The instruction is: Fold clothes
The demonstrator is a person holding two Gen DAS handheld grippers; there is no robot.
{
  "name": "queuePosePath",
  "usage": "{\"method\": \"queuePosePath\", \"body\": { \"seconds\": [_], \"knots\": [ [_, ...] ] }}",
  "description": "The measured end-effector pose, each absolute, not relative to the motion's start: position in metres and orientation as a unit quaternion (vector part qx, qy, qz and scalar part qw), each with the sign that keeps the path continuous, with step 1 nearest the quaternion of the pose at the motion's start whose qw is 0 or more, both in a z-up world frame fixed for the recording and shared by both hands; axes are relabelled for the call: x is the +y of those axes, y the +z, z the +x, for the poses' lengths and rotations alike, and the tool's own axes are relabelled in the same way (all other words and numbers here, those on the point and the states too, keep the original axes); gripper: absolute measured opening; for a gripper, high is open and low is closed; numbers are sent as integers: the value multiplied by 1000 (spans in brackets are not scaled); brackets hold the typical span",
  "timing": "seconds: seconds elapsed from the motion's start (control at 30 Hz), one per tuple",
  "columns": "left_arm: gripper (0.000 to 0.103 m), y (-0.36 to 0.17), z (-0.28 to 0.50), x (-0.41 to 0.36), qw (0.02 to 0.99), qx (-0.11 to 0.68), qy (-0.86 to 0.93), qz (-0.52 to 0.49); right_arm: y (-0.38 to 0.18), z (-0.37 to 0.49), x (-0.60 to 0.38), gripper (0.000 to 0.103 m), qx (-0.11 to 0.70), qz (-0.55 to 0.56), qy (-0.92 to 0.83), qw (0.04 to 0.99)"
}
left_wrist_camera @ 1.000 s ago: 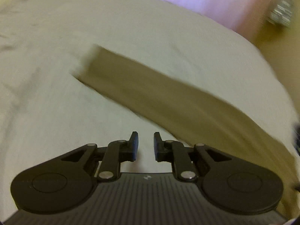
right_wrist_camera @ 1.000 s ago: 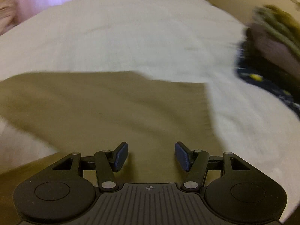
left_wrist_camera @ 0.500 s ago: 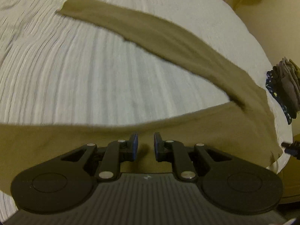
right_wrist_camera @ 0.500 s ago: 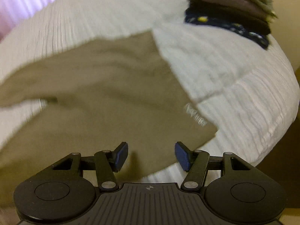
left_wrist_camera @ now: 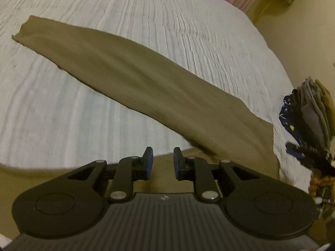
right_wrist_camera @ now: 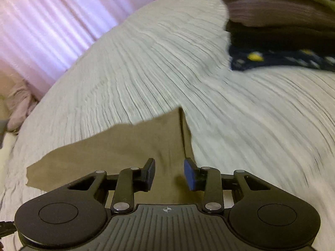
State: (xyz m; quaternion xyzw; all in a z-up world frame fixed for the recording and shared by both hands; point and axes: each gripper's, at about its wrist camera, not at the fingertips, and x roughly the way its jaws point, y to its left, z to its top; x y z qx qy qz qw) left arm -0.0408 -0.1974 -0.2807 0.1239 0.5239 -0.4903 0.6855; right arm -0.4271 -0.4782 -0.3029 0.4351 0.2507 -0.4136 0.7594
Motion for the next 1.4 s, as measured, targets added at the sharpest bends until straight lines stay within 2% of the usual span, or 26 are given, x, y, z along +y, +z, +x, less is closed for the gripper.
{"method": "queuePosePath", "body": {
  "seconds": [0.23, 0.4, 0.53, 0.57, 0.6, 0.63, 0.87, 1.0, 1.13, 1.2, 1.23, 1.27, 1.4],
  "knots": [
    [16, -294, -91, -226, 701, 540, -449, 121, -350, -419, -571, 36, 259, 485, -326, 769],
    [17, -297, -109, -234, 709, 546, -427, 129, -374, -418, -599, 36, 263, 515, -272, 769],
    [17, -297, -116, -239, 713, 547, -417, 134, -385, -419, -609, 36, 235, 547, -231, 769],
    [17, -297, -118, -241, 714, 547, -415, 136, -389, -420, -611, 33, 231, 555, -227, 766],
    [17, -297, -120, -242, 715, 547, -412, 137, -393, -420, -613, 23, 229, 563, -225, 762],
    [17, -297, -121, -243, 716, 547, -410, 138, -397, -420, -615, 3, 226, 569, -225, 758],
    [18, -301, -129, -247, 717, 547, -406, 152, -394, -445, -596, 1, 186, 523, -311, 771],
    [18, -305, -133, -247, 715, 546, -407, 161, -404, -435, -593, 1, 219, 509, -329, 765],
    [20, -309, -136, -248, 713, 545, -407, 170, -388, -428, -594, 2, 258, 474, -339, 771],
    [20, -311, -136, -242, 715, 542, -403, 182, -370, -430, -584, 11, 266, 440, -356, 781],
    [20, -311, -134, -238, 715, 544, -401, 181, -361, -433, -576, 44, 271, 414, -384, 779],
    [20, -312, -132, -233, 715, 545, -399, 179, -354, -437, -568, 68, 276, 385, -419, 775],
    [20, -315, -126, -215, 716, 547, -396, 177, -330, -448, -543, 67, 278, 329, -455, 779]
  ]
}}
